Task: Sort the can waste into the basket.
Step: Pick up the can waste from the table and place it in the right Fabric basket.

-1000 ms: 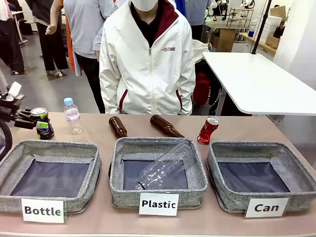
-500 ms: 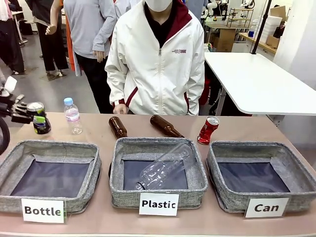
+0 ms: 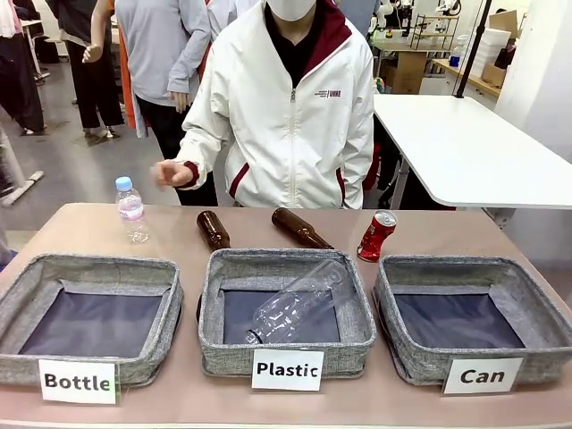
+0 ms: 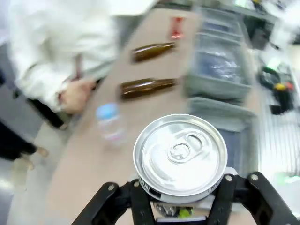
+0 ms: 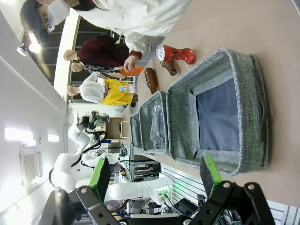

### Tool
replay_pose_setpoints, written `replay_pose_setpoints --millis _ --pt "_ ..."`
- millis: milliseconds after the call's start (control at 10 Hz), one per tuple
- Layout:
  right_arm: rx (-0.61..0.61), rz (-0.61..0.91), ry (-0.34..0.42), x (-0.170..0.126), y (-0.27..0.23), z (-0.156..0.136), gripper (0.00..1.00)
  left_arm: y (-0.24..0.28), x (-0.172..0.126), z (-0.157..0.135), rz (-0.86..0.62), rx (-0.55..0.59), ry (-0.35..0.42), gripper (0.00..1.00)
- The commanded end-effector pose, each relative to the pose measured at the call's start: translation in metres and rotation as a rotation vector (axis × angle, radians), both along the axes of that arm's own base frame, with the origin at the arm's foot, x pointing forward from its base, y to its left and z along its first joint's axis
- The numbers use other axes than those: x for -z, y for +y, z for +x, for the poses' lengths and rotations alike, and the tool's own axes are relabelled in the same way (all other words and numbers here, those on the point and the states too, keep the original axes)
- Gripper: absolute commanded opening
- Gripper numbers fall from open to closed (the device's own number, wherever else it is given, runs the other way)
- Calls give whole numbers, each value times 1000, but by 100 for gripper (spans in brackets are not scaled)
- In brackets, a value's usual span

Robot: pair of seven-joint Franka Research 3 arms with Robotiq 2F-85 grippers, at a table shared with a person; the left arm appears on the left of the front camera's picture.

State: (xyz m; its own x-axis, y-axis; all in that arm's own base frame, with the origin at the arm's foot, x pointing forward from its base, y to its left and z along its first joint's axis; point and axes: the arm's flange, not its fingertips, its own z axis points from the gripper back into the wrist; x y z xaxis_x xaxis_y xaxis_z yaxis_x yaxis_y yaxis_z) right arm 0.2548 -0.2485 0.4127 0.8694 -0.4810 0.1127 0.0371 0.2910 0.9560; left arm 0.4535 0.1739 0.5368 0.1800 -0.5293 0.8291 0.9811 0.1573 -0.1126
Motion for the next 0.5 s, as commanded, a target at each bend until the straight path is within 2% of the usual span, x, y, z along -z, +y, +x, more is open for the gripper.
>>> replay_pose_setpoints --millis 0,100,200,400 --pt "-1 6 -38 -2 -3 3 100 -16 18 -62 -52 152 -32 13" --pt "-1 6 -38 -2 -3 3 100 -19 28 -68 -63 138 -46 13" --pt "-1 6 -38 -2 -3 3 100 -10 -8 -43 -24 88 5 13" --pt "-1 6 -38 -2 -3 3 100 -10 -8 -43 -24 88 5 13"
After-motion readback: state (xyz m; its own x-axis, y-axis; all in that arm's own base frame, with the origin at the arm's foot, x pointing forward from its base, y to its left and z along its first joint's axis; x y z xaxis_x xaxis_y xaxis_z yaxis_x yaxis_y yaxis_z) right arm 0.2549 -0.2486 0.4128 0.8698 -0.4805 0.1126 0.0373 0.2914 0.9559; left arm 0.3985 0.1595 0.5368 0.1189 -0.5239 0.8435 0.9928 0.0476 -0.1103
